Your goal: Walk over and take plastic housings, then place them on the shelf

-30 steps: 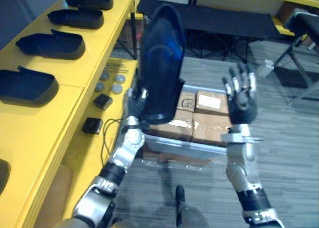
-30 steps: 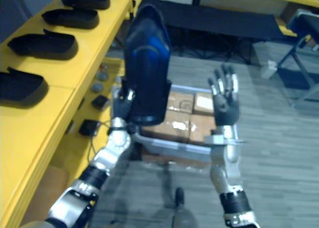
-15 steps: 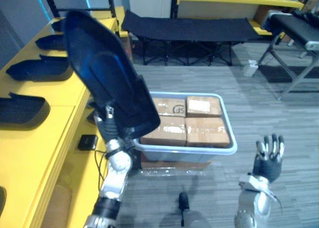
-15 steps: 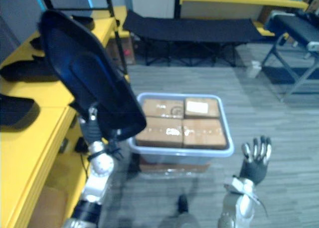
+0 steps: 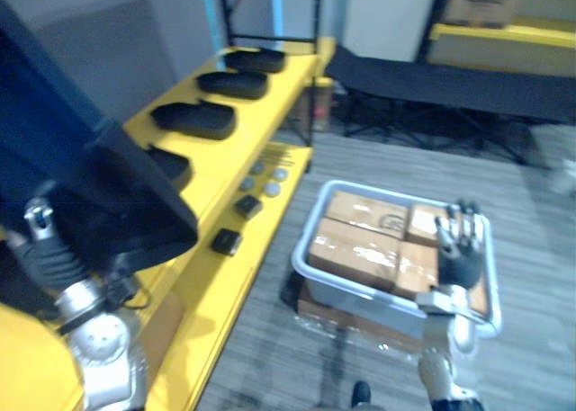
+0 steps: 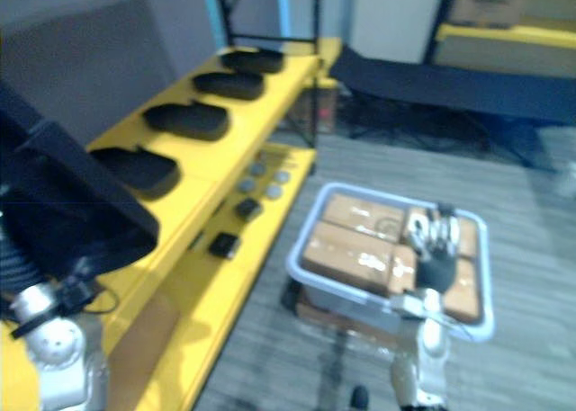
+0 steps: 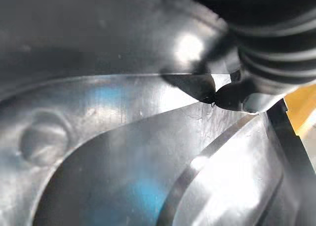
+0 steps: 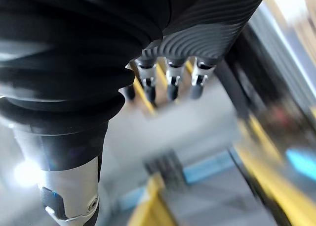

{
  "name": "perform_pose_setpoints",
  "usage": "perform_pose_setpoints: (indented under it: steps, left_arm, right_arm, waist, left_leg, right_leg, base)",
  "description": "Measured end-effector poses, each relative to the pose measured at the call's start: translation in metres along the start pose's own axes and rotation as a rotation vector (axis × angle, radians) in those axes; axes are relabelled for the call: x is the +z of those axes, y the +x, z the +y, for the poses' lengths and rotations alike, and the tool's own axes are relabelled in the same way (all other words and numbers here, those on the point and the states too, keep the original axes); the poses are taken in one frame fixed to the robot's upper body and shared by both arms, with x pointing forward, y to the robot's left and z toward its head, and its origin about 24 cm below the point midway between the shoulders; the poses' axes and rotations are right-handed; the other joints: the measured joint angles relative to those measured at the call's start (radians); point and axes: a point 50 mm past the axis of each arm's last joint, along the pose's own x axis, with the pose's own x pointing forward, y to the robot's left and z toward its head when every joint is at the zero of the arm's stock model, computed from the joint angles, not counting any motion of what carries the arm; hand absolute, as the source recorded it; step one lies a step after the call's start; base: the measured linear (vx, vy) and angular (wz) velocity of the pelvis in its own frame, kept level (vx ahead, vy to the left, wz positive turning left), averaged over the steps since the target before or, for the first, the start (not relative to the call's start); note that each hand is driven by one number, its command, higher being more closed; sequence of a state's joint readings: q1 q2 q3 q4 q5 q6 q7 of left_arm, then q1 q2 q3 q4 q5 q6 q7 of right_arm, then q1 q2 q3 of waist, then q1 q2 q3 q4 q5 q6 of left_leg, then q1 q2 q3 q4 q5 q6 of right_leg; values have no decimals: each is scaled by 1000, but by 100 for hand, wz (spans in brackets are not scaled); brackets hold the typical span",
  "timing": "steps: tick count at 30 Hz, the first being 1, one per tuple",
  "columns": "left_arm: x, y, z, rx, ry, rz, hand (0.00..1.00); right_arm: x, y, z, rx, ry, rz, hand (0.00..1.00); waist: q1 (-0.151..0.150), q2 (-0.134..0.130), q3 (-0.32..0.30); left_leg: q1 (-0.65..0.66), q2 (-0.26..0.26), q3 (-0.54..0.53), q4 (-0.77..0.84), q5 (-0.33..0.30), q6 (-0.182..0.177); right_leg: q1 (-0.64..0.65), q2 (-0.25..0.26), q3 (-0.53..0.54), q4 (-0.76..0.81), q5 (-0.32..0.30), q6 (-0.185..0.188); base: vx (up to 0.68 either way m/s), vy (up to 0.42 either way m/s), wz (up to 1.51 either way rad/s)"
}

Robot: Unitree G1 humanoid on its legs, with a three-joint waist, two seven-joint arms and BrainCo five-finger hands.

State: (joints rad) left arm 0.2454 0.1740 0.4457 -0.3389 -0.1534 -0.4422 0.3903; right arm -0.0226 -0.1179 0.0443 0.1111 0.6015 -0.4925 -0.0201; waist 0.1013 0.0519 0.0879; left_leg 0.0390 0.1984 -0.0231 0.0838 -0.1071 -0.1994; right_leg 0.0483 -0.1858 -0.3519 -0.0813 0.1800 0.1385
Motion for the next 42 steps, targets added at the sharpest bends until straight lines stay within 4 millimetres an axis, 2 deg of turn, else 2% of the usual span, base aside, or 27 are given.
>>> perform_pose_setpoints:
  steps: [2,3,4,5,9,10,11,12,13,14,15,16,20,24,26,29,30,31,32,33,34,35,36,38,39,41,42]
  left_arm:
    - [-1,-11,24,62,86,37,100]
    - [-1,-14,30,76,104,47,100]
    - [-1,-21,42,112,142,71,100]
    - [-1,-27,51,137,161,90,100]
    - [6,-46,77,231,199,143,100]
    - [7,-48,78,235,188,147,100]
    - [8,-47,74,205,153,132,100]
    - [8,-47,72,185,135,126,100]
    - [8,-45,66,137,102,118,100]
    - [9,-44,64,115,88,111,100]
    - [14,-42,60,76,65,86,100]
    - [15,-42,59,74,52,78,100]
    - [14,-41,51,34,6,77,100]
    - [19,-37,46,15,-15,33,100]
    - [28,-25,38,-39,-39,-40,100]
    - [39,-9,25,-135,-68,-142,100]
    - [44,-1,19,-178,-80,-190,100]
    - [45,0,16,-192,-86,-200,100]
    - [45,6,8,-225,-108,-212,100]
    - [47,12,0,-267,-125,-235,100]
    - [48,15,-4,-290,-131,-249,100]
    - [49,23,-13,-332,-147,-266,100]
    - [47,31,-20,-349,-161,-273,100]
    - [36,42,-34,-349,-200,-232,100]
    - [27,45,-42,-351,-216,-183,100]
    - [22,42,-48,-364,-230,-136,100]
    - [20,40,-49,-369,-236,-125,100]
  right_arm:
    - [-8,12,17,61,-20,23,0]
    - [-11,14,21,71,-24,35,0]
    - [-16,18,27,93,-36,61,0]
    - [-20,20,30,98,-49,75,0]
    - [-22,23,37,94,-59,88,0]
    - [-22,22,36,85,-60,88,0]
    - [-20,23,28,34,-68,82,0]
    - [-18,22,24,8,-77,78,0]
    - [-15,21,14,-47,-114,71,0]
    - [-14,20,8,-76,-128,70,0]
    - [-15,17,1,-128,-144,85,0]
    - [-16,16,1,-131,-149,90,0]
    - [-14,15,-3,-130,-152,79,0]
    - [-10,7,-18,-170,-157,78,0]
    - [-4,5,-20,-162,-157,53,0]
    - [3,8,-17,-136,-149,17,0]
    - [8,8,-18,-130,-154,-7,0]
    - [11,9,-19,-123,-168,-16,0]
    - [16,6,-26,-120,-189,-27,0]
    - [25,5,-31,-117,-204,-54,0]
    - [29,6,-32,-108,-208,-72,0]
    - [37,6,-34,-88,-219,-103,0]
    - [43,6,-34,-59,-227,-123,0]
    - [56,5,-31,-11,-244,-172,0]
    - [62,4,-31,8,-256,-189,0]
    - [71,-1,-31,35,-282,-213,0]
    - [75,-2,-32,38,-292,-222,0]
  waist:
    - [56,0,0]
    - [69,-1,-1]
    - [101,-5,2]
    - [117,-9,1]
    - [147,-11,2]
    - [144,-13,2]
    - [125,-32,5]
    - [118,-35,8]
    - [111,-37,15]
    - [113,-39,20]
    - [133,-50,35]
    - [136,-54,39]
    - [115,-59,68]
    - [96,-53,90]
    - [80,-65,104]
    - [70,-94,109]
    - [59,-115,122]
    - [48,-113,123]
    - [33,-109,121]
    - [15,-103,117]
    - [7,-103,117]
    - [-16,-89,120]
    - [-37,-96,116]
    - [-66,-99,114]
    - [-72,-99,115]
    - [-95,-105,111]
    - [-94,-115,104]
  left_leg:
    - [-23,-19,-67,-5,15,6]
    - [-25,-23,-85,-4,16,7]
    - [-28,-36,-127,-4,19,10]
    - [-34,-48,-161,-4,21,12]
    - [-52,-62,-189,-9,24,41]
    - [-66,-62,-180,-8,29,52]
    - [-103,-52,-103,-4,64,104]
    - [-117,-46,-68,-2,85,111]
    - [-132,-47,-15,0,139,56]
    - [-135,-52,1,-3,149,42]
    - [-138,-67,0,-6,156,41]
    - [-140,-71,-2,-6,156,41]
    - [-138,-68,-19,-4,157,41]
    - [-126,-49,22,-7,154,41]
    - [-131,-49,37,-6,151,43]
    - [-148,-60,77,16,135,56]
    - [-146,-77,110,35,115,80]
    - [-145,-80,111,40,115,77]
    - [-144,-97,88,51,104,85]
    - [-137,-104,55,47,102,95]
    - [-132,-107,42,40,105,100]
    - [-128,-103,-3,19,110,108]
    - [-127,-102,-45,0,117,117]
    - [-121,-108,-105,-24,123,121]
    - [-109,-107,-127,-36,127,115]
    - [-111,-111,-158,-37,134,103]
    - [-112,-116,-159,-35,132,99]
  right_leg:
    - [25,-16,-69,0,-6,8]
    - [33,-19,-87,0,-7,8]
    - [63,-28,-130,0,-21,18]
    - [92,-37,-168,0,-33,27]
    - [143,-50,-255,1,-77,42]
    - [152,-52,-279,1,-81,42]
    - [185,-63,-363,1,-92,51]
    - [198,-67,-395,3,-94,54]
    - [217,-78,-442,18,-96,57]
    - [226,-84,-451,24,-97,56]
    - [229,-96,-450,34,-100,59]
    - [229,-99,-449,36,-104,57]
    - [223,-108,-431,90,-150,52]
    - [206,-111,-386,108,-165,51]
    - [190,-123,-368,131,-189,69]
    - [146,-173,-348,225,-237,63]
    - [145,-211,-347,279,-241,54]
    - [129,-233,-320,339,-238,44]
    - [67,-269,-188,483,-209,-16]
    - [-8,-270,-44,608,-129,-78]
    - [-45,-269,12,667,-70,-76]
    - [-104,-244,107,756,-87,-52]
    - [-131,-194,157,781,-230,-48]
    - [-158,-93,239,707,-351,-49]
    - [-164,-39,285,631,-378,-44]
    - [-162,1,325,507,-373,-30]
    - [-159,-1,322,466,-353,-26]
  base:
    - [66,10,85]
    - [55,15,94]
    - [50,7,95]
    - [19,10,96]
    - [26,-5,65]
    - [82,-33,135]
    - [88,-28,145]
    - [111,5,175]
    - [77,42,114]
    - [93,97,105]
    - [65,78,55]
    - [76,67,41]
    - [18,-1,10]
    - [-19,0,-26]
    - [-19,27,-13]
    - [34,53,3]
    - [87,98,25]
    - [98,265,48]
    - [64,458,71]
    - [46,516,73]
    - [-4,475,83]
    - [-43,325,89]
    - [-69,267,106]
    - [-130,123,96]
    - [-156,69,76]
    - [4,-69,69]
    - [156,-216,55]
